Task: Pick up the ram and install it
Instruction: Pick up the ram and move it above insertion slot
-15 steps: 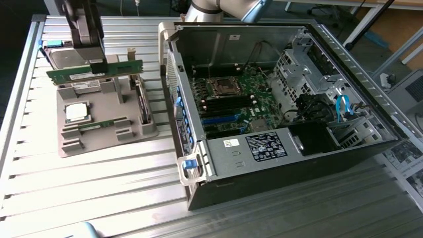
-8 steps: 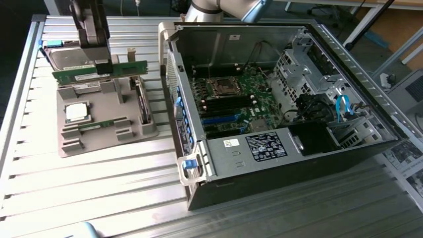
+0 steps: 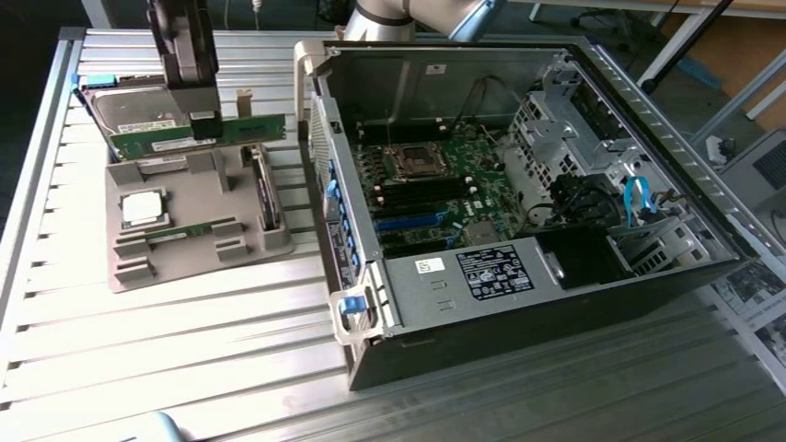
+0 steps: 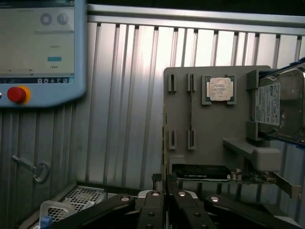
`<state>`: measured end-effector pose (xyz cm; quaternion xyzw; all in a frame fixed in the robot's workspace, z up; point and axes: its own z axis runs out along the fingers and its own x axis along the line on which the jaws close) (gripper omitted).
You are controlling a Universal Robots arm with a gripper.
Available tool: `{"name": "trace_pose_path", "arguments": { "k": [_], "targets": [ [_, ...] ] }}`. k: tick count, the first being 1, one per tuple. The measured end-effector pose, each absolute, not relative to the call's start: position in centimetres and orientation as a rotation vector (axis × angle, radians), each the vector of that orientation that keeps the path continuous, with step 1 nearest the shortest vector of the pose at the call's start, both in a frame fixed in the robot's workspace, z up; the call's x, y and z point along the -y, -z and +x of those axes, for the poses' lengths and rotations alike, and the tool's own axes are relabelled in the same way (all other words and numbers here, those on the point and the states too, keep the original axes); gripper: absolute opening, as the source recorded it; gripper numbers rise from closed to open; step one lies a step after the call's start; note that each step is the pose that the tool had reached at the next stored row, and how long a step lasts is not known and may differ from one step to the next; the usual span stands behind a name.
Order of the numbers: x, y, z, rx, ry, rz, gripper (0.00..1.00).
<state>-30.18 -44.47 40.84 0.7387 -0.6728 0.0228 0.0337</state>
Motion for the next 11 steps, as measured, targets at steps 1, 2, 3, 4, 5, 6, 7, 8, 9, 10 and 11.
{"name": "trace_pose_path", "arguments": {
  "k": [1,2,3,4,5,6,7,8,9,10,11],
  "targets": [
    [44.47,-40.84,-30.10,2.069,-0.072,2.271,0.13],
    [44.47,-40.83,-30.01,2.068,-0.075,2.269,0.13],
    [44.47,-40.83,-29.92,2.066,-0.078,2.267,0.13],
    [44.47,-40.83,-29.84,2.065,-0.081,2.266,0.13],
    [44.47,-40.83,-29.74,2.064,-0.084,2.264,0.13],
    [44.47,-40.83,-29.65,2.063,-0.086,2.262,0.13],
    [44.47,-40.83,-29.57,2.062,-0.089,2.260,0.13],
    [44.47,-40.84,-29.50,2.060,-0.092,2.258,0.13],
    [44.47,-40.84,-29.41,2.059,-0.096,2.255,0.13],
    [44.47,-40.83,-29.33,2.058,-0.099,2.254,0.13],
    [44.47,-40.84,-29.24,2.056,-0.102,2.251,0.13]
  ]
}}
